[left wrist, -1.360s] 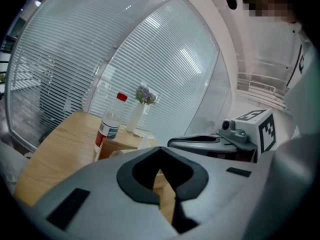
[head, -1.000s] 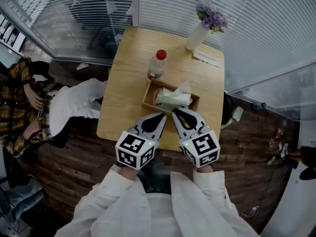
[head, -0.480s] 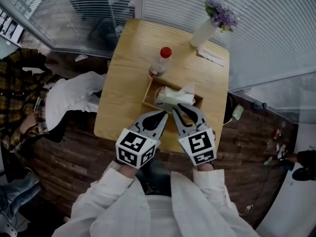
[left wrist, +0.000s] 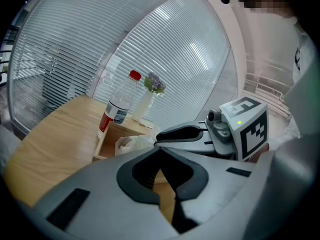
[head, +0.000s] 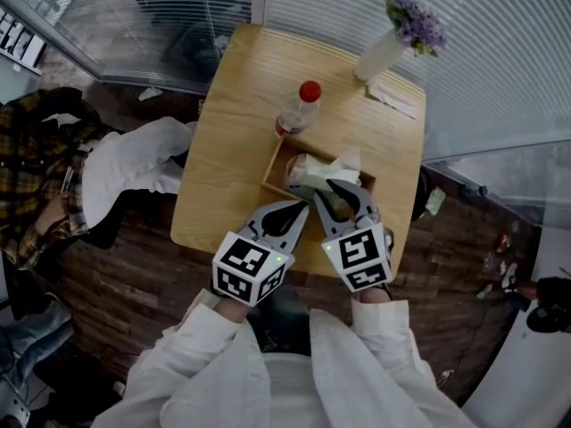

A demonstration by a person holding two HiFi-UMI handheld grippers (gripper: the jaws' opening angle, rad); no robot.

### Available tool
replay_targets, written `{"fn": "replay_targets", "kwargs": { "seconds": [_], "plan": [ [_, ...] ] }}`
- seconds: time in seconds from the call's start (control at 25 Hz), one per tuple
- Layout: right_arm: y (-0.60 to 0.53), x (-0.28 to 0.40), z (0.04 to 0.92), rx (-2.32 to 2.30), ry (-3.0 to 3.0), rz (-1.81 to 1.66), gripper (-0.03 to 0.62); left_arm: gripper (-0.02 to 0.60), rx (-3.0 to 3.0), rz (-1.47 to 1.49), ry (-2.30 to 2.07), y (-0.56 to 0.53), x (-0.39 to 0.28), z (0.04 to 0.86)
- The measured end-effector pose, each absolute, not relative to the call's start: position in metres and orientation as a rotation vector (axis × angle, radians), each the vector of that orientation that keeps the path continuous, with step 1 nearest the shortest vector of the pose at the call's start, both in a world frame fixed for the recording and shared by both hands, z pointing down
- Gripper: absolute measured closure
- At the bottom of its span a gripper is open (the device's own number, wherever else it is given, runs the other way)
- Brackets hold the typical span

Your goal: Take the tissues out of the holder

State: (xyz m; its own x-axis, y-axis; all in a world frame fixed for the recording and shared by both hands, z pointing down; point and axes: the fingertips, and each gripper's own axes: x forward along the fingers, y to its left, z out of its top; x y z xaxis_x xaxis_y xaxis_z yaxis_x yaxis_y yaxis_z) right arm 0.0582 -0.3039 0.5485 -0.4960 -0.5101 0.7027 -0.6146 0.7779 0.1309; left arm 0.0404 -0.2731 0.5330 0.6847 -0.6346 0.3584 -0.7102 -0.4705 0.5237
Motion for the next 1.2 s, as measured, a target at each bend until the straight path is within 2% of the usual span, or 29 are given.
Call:
{"fn": "replay_targets", "kwargs": {
  "seconds": [1.2],
  "plan": [
    [-0.306,0.059,0.575,0.737,-2.109,0.181,0.518,0.574,2.194,0.152,-1.032,-0.274,0.034,0.547]
  ]
}}
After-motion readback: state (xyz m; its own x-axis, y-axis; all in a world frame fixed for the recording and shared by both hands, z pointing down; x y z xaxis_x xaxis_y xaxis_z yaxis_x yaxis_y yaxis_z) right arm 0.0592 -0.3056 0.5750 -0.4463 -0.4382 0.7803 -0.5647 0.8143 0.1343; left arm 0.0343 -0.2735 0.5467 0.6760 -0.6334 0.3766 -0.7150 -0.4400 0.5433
